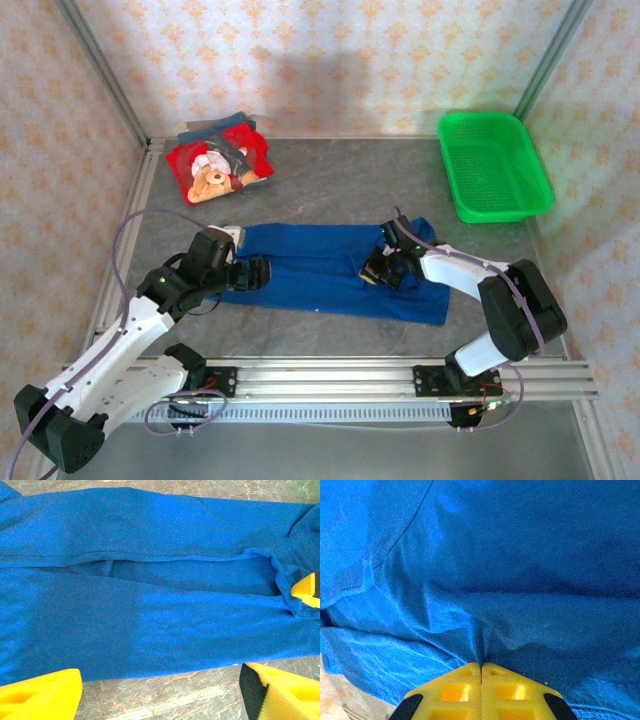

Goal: Fold and stack the t-shirts

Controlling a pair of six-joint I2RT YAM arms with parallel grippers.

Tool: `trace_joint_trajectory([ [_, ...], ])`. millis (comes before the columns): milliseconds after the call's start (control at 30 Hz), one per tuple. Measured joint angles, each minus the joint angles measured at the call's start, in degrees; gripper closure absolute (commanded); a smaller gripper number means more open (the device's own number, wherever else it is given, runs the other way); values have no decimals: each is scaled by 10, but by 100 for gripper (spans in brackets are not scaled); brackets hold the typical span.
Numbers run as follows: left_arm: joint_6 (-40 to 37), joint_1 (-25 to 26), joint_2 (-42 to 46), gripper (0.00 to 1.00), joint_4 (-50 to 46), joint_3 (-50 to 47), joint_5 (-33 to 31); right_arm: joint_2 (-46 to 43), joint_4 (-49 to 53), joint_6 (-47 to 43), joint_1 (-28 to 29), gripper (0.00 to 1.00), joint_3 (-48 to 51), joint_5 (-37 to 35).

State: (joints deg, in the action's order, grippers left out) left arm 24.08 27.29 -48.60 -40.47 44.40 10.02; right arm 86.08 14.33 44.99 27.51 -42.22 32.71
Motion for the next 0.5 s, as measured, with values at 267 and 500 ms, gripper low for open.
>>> trace_joint_trajectory([
  [267, 0, 0, 9, 17, -2, -9, -2, -12, 31, 7, 36, 100, -16, 1],
  [500, 0, 0, 9, 17, -2, -16, -2, -18, 60, 31, 50, 100, -30, 1],
])
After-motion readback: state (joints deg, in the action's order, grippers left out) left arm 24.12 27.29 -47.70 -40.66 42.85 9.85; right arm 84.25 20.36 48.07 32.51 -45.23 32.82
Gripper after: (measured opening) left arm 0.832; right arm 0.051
